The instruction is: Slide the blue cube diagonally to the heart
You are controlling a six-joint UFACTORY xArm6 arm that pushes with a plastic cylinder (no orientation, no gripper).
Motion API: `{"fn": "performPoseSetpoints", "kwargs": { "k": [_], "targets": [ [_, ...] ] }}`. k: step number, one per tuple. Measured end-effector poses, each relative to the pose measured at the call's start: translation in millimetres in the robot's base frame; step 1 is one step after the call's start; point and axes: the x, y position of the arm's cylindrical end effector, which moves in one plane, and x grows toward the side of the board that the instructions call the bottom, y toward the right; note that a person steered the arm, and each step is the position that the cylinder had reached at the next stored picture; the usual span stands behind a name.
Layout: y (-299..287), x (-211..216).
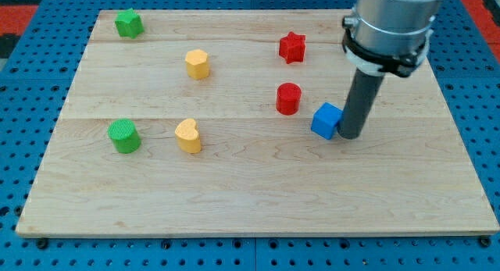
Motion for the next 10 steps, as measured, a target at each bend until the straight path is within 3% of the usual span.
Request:
{"fn": "performPoseSetpoints", "kwargs": {
  "k": [1,3,6,8,9,10],
  "targets": [
    [-6.4,-22.0],
    [-18.5,30.0],
    [-25.7,-70.2],
    [-28.1,-97.1],
    [-75.9,-139.1],
    [-97.6,-137.8]
  ]
}}
